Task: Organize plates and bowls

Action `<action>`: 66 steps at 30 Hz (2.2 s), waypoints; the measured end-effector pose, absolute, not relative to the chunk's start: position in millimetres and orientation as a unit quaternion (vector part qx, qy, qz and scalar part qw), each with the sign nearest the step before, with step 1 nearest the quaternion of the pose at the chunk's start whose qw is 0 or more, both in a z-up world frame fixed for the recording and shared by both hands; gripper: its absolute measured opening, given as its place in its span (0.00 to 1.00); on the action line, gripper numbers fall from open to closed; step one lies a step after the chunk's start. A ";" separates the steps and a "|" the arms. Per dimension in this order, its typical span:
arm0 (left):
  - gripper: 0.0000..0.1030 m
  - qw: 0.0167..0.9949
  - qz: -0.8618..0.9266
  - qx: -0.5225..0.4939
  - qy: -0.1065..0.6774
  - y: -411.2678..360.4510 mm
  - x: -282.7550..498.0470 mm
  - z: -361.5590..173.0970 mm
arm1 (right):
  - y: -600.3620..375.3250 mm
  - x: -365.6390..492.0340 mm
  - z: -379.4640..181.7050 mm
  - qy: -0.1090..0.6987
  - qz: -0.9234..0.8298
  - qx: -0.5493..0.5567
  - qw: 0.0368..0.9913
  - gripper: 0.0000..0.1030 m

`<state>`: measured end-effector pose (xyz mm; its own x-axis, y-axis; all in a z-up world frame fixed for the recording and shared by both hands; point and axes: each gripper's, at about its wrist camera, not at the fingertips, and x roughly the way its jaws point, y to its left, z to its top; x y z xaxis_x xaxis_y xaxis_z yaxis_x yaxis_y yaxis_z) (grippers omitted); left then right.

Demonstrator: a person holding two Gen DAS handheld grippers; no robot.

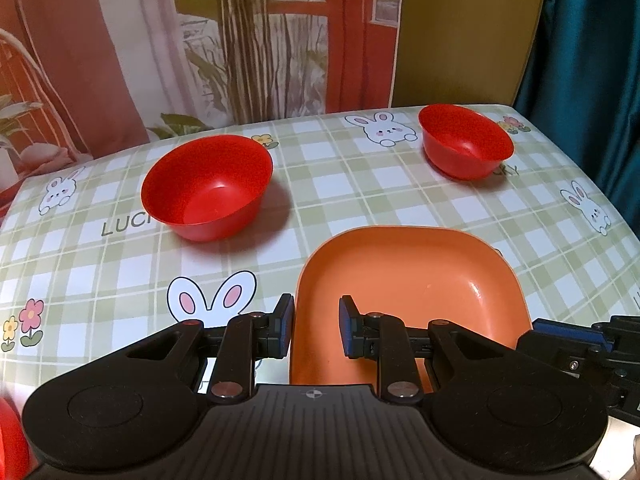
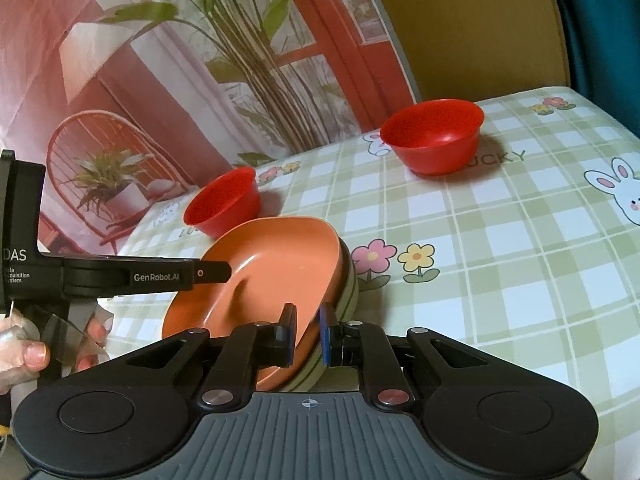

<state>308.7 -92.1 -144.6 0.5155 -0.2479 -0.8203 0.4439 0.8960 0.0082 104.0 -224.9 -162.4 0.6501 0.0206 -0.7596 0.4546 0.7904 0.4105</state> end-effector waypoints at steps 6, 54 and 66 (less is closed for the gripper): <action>0.25 0.865 -0.201 0.112 0.446 -93.1 308.4 -147.1 | -223.6 103.6 -164.8 0.404 -0.128 0.296 0.856 0.12; 0.47 0.873 -0.281 -0.010 0.399 -190.3 386.7 -166.2 | -399.9 159.9 -195.9 0.338 -0.241 0.227 0.881 0.25; 0.47 0.858 -0.279 -0.021 0.431 -214.0 420.3 -187.7 | -426.0 179.5 -227.7 0.349 -0.232 0.252 0.872 0.23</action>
